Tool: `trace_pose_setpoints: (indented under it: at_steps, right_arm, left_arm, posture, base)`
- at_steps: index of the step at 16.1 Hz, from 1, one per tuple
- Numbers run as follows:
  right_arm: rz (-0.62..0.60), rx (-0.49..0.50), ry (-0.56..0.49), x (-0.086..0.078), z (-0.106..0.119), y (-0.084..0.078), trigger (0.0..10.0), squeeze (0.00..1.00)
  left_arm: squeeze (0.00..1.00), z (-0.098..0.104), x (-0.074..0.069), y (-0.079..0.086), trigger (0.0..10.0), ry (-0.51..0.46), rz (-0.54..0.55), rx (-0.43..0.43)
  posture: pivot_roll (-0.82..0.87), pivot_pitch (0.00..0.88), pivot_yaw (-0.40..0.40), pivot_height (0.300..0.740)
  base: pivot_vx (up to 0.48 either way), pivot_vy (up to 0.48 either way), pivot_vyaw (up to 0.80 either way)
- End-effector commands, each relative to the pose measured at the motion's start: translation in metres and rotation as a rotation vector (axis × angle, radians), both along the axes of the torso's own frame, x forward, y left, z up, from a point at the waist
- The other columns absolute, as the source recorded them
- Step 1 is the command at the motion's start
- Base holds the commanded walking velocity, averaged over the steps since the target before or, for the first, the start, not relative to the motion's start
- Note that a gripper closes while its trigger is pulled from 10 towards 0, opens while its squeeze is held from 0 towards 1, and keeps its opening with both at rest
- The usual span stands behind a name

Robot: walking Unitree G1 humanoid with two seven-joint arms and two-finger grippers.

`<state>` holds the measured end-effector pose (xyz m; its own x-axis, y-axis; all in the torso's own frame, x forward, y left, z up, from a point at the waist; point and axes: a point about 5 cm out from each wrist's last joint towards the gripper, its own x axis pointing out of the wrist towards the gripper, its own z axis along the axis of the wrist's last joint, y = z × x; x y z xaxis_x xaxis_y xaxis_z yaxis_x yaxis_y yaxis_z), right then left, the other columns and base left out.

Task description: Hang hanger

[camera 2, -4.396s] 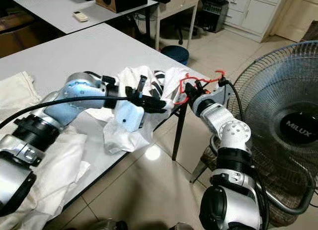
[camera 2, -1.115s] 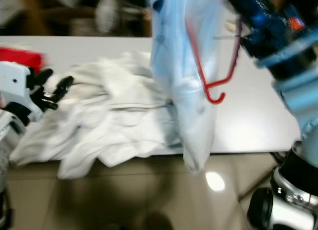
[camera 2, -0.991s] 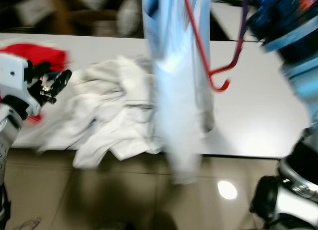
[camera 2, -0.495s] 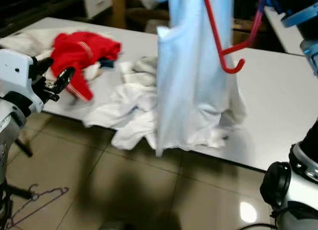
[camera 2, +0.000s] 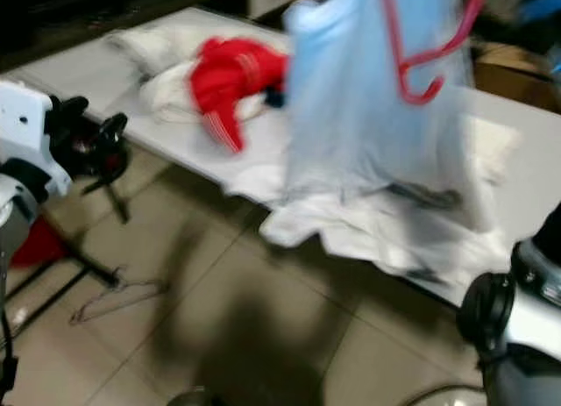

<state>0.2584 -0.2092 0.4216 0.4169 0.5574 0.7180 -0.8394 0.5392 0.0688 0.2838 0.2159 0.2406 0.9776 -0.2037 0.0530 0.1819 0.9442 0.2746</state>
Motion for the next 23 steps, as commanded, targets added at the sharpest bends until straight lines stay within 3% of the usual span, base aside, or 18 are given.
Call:
trace_pose_setpoints:
  at_steps: [1,4,9,14,19,20,23]
  right_arm:
    - [0.004,0.023,-0.085,-0.012,0.017,-0.005,10.0,0.00]
    - [-0.016,-0.007,-0.023,-0.002,0.004,-0.005,10.0,0.00]
    - [0.002,-0.048,0.098,0.011,-0.033,0.008,10.0,0.00]
    - [-0.096,-0.150,0.295,0.026,-0.103,0.015,10.0,0.00]
    - [-0.155,-0.312,0.444,0.027,-0.174,0.030,10.0,0.00]
    - [-0.158,-0.318,0.453,0.027,-0.177,0.031,10.0,0.00]
    - [-0.217,-0.404,0.503,0.026,-0.206,0.032,10.0,0.00]
  left_arm:
    - [0.00,0.002,0.000,0.000,10.0,-0.008,0.002,0.003]
    - [0.00,0.001,0.001,-0.003,10.0,-0.006,-0.007,0.014]
    - [0.00,0.001,0.002,-0.003,10.0,-0.012,-0.002,0.027]
    - [0.00,0.006,0.006,0.001,10.0,-0.016,-0.023,0.056]
    - [0.00,0.005,0.012,0.009,10.0,0.005,-0.052,0.089]
    - [0.00,0.004,0.012,0.010,10.0,0.010,-0.056,0.086]
    - [0.00,-0.021,0.009,0.004,10.0,0.100,-0.161,0.000]
  posture:
    - [-0.10,0.000,-0.020,0.740]
    - [-0.10,0.000,-0.024,0.740]
    - [-0.09,0.000,-0.031,0.740]
    - [-0.09,0.000,-0.013,0.740]
    - [-0.07,0.000,-0.003,0.740]
    - [-0.07,0.000,-0.003,0.740]
    - [-0.06,0.000,0.008,0.740]
  base:
    - [0.000,0.000,0.80]
    - [0.000,0.000,0.80]
    - [0.000,0.000,0.80]
    - [0.000,0.000,0.80]
    - [0.000,0.000,0.80]
    - [0.000,0.000,0.80]
    - [0.000,0.000,0.80]
